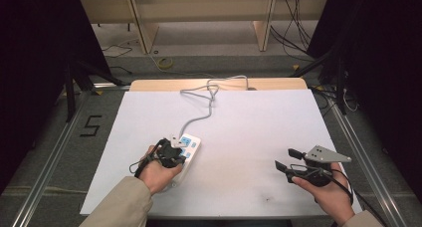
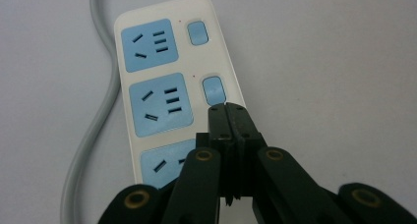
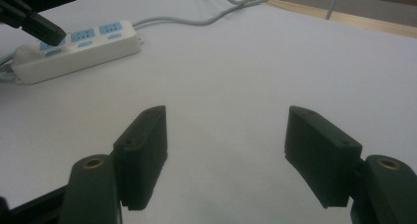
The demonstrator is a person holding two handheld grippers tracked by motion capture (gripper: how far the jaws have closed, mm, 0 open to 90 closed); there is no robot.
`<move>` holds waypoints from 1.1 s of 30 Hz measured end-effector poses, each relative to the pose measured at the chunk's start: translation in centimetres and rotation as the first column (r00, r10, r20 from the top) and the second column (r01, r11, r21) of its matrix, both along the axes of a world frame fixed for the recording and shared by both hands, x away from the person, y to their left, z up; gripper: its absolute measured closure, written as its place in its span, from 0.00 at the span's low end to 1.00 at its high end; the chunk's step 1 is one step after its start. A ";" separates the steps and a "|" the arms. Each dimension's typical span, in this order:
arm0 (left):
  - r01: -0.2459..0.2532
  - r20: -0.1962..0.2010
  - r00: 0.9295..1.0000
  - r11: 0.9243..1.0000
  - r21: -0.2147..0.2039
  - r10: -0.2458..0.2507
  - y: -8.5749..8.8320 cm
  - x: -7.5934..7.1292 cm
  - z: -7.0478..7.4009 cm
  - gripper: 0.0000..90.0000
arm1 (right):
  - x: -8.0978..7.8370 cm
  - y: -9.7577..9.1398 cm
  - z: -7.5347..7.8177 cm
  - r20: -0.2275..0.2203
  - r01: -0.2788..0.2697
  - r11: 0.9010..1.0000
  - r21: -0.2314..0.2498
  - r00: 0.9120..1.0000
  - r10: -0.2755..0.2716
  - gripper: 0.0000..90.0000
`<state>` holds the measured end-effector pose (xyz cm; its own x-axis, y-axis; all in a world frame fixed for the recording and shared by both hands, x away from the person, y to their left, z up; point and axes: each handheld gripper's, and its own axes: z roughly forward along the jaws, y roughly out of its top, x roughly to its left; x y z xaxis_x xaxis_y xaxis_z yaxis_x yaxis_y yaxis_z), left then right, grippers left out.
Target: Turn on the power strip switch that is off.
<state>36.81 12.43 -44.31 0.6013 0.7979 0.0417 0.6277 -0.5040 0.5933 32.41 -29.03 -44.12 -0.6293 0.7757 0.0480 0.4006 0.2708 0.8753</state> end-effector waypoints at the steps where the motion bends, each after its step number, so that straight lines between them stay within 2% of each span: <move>1: -0.002 0.011 1.000 1.000 -0.010 0.002 0.0 0.0 0.0 0.99 | 0.0 0.0 0.0 0.000 0.000 1.000 0.000 1.000 0.000 0.37; 2: -0.002 0.028 1.000 1.000 -0.014 0.003 0.1 0.0 0.2 0.99 | 0.0 0.0 0.0 0.000 0.000 1.000 0.000 1.000 0.000 0.37; 4: -0.006 0.037 0.999 1.000 -0.022 0.007 0.1 -0.1 0.3 0.99 | 0.0 0.0 0.0 0.000 0.001 1.000 0.000 1.000 -0.001 0.37; 5: -0.002 0.042 0.999 1.000 -0.022 0.003 0.1 -0.1 0.3 0.94 | 0.0 0.0 0.0 0.001 0.001 1.000 0.000 1.000 -0.001 0.37; 7: -0.009 0.064 0.998 0.999 -0.032 0.011 0.2 -0.1 0.5 0.94 | 0.0 0.0 0.0 0.000 0.000 1.000 0.001 1.000 0.000 0.37; 11: -0.010 0.083 0.996 0.999 -0.046 0.013 0.4 -0.2 0.8 0.92 | 0.0 0.0 0.0 -0.001 0.000 1.000 0.001 1.000 0.000 0.37; 12: -0.009 0.100 0.995 0.998 -0.054 0.015 0.5 -0.2 0.9 0.91 | 0.0 0.0 0.0 -0.001 0.000 1.000 0.000 1.000 0.000 0.37; 15: -0.009 0.114 0.993 0.998 -0.060 0.015 0.6 -0.2 1.0 0.89 | 0.0 0.0 0.0 -0.001 0.000 1.000 0.000 1.000 0.000 0.37; 16: -0.008 0.130 0.991 0.998 -0.064 0.017 0.6 -0.2 1.1 0.89 | 0.0 0.0 0.0 -0.001 0.000 1.000 0.000 1.000 0.000 0.37; 26: -0.002 0.160 0.987 0.996 -0.090 0.016 1.0 -0.1 1.4 0.79 | 0.0 0.0 0.0 0.000 0.000 1.000 0.002 1.000 0.000 0.37; 33: 0.000 0.198 0.980 0.994 -0.105 0.021 1.2 -0.1 1.7 0.69 | 0.0 0.0 0.0 0.000 -0.001 1.000 0.003 1.000 0.001 0.37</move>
<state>36.67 13.67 -42.61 0.5809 0.8104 0.0758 0.4970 -0.4269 0.7555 32.40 -29.01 -44.11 -0.6301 0.7749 0.0502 0.4004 0.2688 0.8760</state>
